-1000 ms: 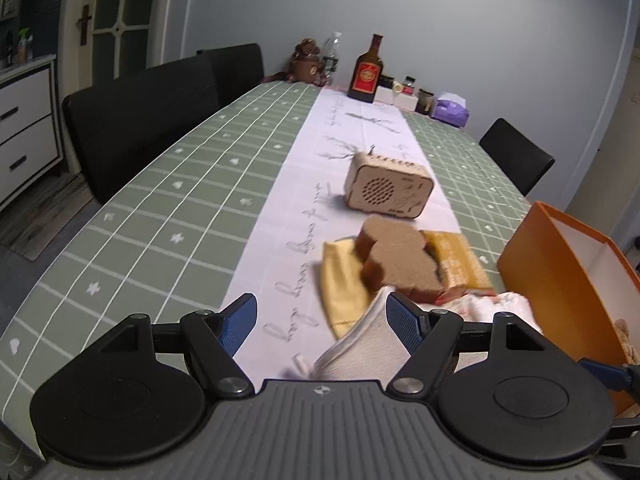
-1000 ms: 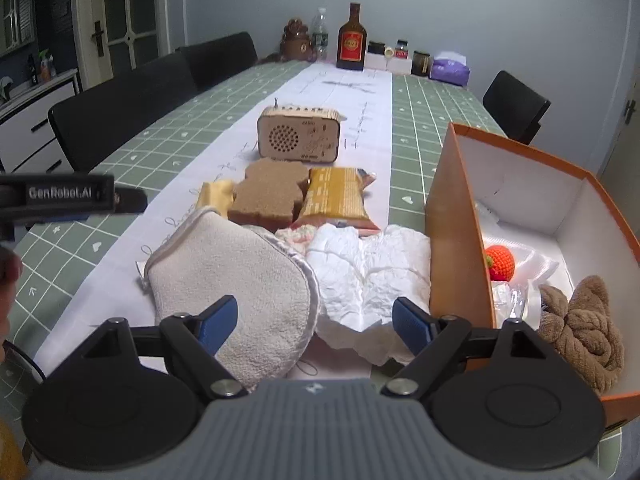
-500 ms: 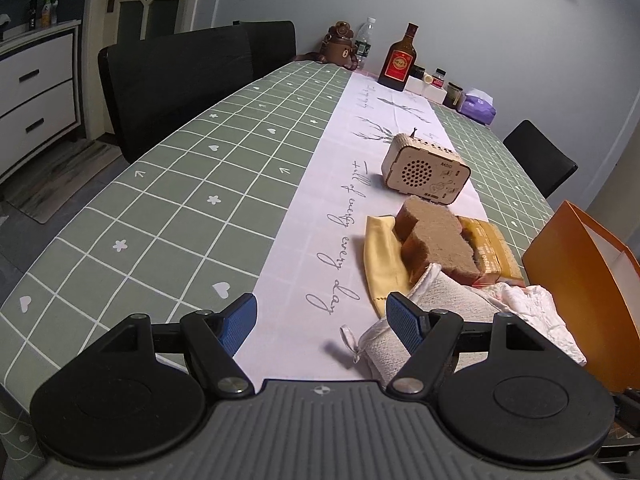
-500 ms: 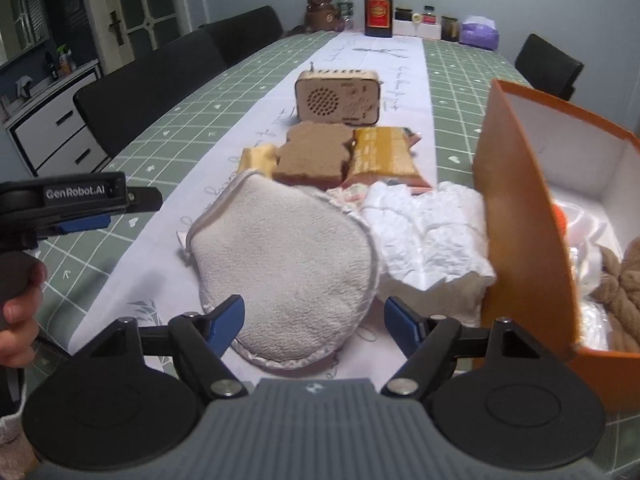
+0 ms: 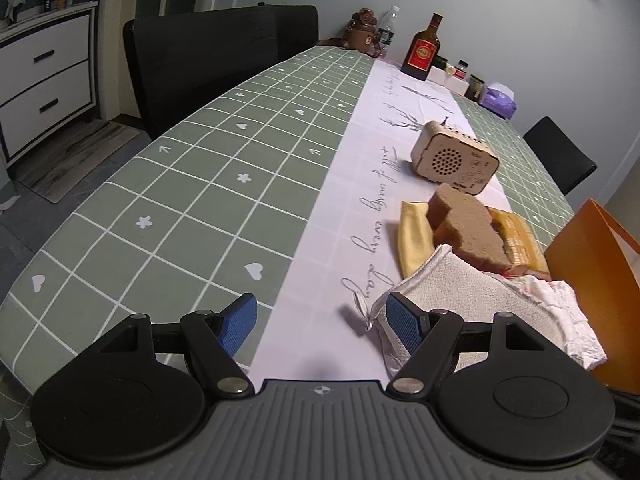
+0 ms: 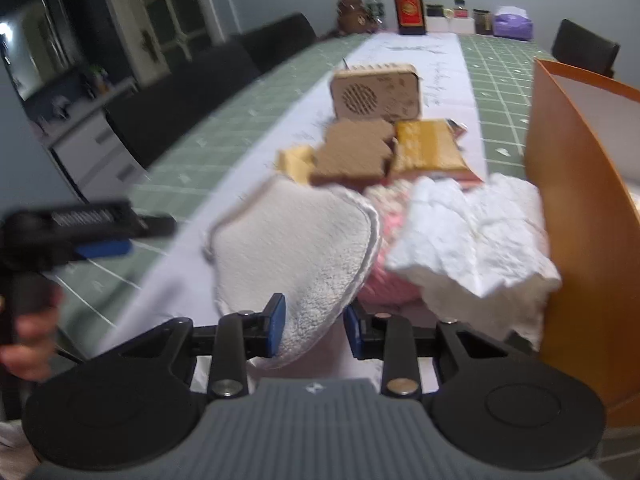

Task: Organize soft objects
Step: 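Move both tools back from the box to the pile of soft items, then grasp the beige round pad with the right tool while the left tool grasps the pink crocheted pouch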

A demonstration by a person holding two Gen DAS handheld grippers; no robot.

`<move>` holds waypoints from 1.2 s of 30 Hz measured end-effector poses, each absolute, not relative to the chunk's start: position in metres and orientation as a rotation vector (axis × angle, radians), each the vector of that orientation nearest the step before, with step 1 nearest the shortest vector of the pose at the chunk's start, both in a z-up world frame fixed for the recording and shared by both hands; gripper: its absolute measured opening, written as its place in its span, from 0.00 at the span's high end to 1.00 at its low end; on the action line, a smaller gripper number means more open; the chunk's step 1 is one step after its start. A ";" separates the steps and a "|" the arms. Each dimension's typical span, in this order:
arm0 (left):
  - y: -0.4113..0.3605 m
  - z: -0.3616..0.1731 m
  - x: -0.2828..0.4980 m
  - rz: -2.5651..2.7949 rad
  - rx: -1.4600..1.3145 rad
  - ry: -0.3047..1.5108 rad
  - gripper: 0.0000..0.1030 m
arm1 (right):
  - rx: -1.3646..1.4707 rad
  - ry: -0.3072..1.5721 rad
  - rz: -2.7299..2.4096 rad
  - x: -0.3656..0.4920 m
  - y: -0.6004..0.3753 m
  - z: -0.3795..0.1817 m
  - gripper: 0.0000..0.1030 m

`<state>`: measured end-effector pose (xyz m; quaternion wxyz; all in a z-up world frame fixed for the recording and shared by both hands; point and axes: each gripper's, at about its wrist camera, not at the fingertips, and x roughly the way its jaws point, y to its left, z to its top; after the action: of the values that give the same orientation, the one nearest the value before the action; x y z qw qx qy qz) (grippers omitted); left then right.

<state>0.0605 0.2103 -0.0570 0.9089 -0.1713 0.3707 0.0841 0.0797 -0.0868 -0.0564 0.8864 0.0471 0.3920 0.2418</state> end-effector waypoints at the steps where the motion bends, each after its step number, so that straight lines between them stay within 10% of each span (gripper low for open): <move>1: 0.211 -0.057 0.060 0.179 -0.350 0.764 0.16 | 0.115 0.803 0.524 0.082 -0.087 -0.054 0.68; 17: 0.221 -0.057 0.055 0.228 -0.349 0.777 0.16 | 0.218 0.893 0.631 0.154 -0.043 -0.090 0.67; 21: 0.223 -0.058 0.054 0.239 -0.361 0.777 0.16 | 0.153 0.861 0.592 0.149 -0.038 -0.088 0.91; 36: 0.176 -0.043 0.065 0.147 -0.308 0.757 0.16 | 0.109 0.737 0.404 0.083 -0.116 -0.021 0.96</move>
<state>0.0655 0.1756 -0.0433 0.9150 -0.1496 0.3679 0.0712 0.0835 -0.1156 -0.0211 0.9116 0.0529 0.3575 0.1958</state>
